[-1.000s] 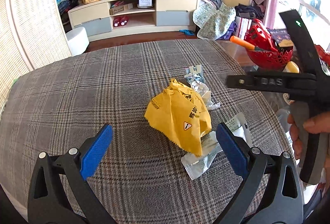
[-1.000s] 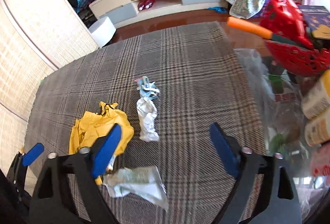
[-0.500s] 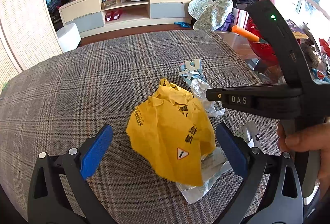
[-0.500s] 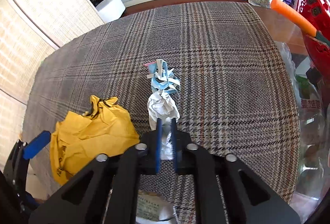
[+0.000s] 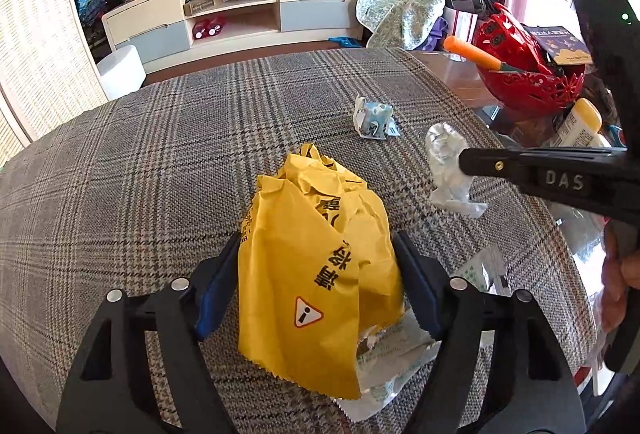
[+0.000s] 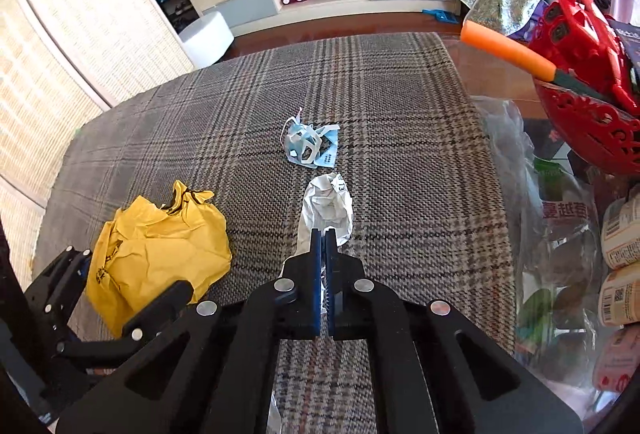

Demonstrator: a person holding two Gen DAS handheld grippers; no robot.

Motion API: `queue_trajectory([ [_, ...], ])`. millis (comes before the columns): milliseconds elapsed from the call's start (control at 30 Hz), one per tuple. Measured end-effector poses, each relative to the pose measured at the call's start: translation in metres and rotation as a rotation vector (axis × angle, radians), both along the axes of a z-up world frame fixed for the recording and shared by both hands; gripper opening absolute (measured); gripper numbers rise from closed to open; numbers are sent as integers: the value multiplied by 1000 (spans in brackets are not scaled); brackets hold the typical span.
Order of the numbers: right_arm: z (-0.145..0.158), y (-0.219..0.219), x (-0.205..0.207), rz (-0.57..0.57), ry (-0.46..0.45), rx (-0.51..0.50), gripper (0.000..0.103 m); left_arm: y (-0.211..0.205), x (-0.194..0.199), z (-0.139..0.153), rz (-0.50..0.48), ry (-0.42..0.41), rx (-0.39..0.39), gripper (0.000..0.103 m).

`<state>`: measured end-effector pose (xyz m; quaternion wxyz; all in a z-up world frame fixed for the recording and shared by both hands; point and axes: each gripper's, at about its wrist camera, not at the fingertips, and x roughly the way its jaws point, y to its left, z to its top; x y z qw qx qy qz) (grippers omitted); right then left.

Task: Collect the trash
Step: 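Carry both items over the bin and open both grippers to drop them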

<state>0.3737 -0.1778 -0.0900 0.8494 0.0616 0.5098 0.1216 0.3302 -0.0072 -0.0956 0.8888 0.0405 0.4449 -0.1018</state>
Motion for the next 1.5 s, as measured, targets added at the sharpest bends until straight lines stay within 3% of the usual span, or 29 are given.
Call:
queue_trajectory([
  [133, 16, -3, -13, 5, -26, -18, 3, 6, -13, 18, 8, -22, -1, 66],
  [300, 58, 0, -46, 20, -88, -24, 4, 6, -46, 67, 17, -88, 7, 66],
  [533, 117, 5, -129, 34, -187, -37, 4, 7, -131, 132, 61, -143, -56, 67],
  [800, 139, 9, -235, 63, -223, -49, 4, 1, -231, 156, 58, -174, -60, 68],
  [900, 136, 7, -270, 71, -228, -43, 4, -2, -265, 153, 48, -178, -72, 68],
  [1067, 116, 1, -311, 89, -218, -55, 4, -8, -308, 123, 15, -153, -114, 68],
  [1267, 68, -8, -339, 82, -144, -24, 4, -15, -340, 65, 8, -91, -130, 68],
  [1500, 4, -8, -354, 69, -52, -4, 4, -15, -346, -15, 23, 35, -132, 68],
])
